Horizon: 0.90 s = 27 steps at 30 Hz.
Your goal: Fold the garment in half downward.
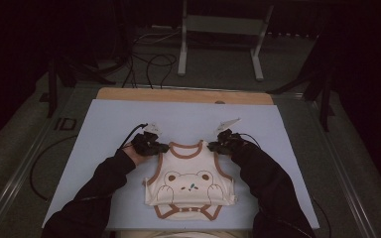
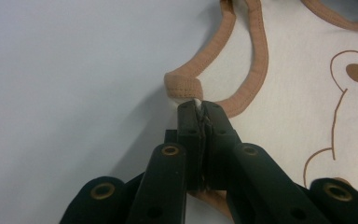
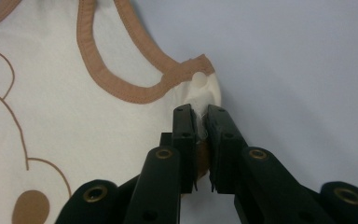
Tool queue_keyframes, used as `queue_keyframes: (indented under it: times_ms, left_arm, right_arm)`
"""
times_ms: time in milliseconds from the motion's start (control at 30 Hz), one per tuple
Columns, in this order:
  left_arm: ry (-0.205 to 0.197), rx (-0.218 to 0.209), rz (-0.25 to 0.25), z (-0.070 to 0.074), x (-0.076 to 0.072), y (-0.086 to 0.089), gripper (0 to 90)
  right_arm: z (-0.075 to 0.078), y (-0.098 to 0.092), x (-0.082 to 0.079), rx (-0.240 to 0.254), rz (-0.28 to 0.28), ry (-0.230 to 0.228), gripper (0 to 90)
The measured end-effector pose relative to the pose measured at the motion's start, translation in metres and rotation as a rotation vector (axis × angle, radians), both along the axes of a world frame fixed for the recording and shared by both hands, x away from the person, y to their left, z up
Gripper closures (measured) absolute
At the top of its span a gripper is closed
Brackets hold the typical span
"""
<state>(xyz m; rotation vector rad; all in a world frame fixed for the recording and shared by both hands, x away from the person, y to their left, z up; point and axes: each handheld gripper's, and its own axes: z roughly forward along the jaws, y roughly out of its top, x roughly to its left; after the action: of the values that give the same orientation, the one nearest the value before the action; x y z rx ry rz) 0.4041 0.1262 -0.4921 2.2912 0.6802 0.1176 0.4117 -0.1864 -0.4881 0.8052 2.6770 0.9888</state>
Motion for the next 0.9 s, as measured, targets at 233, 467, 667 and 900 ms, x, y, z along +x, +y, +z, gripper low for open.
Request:
queue_keyframes:
  times_ms: [233,467,667,900]
  left_arm:
    - [-0.017,-0.011,-0.002,0.009,-0.002,0.001,87.9]
    - [-0.055,-0.037,-0.003,0.024,-0.005,0.002,87.8]
    - [-0.092,-0.041,-0.010,0.039,-0.007,0.001,87.9]
    - [-0.130,-0.057,-0.017,0.055,-0.009,0.000,87.8]
  right_arm:
    - [0.008,-0.001,-0.002,0.012,0.002,-0.014,83.2]
    - [0.021,-0.004,-0.005,0.036,0.003,-0.036,83.2]
    - [0.035,-0.005,-0.008,0.054,0.006,-0.062,83.2]
    - [0.048,-0.006,-0.010,0.066,0.004,-0.095,83.2]
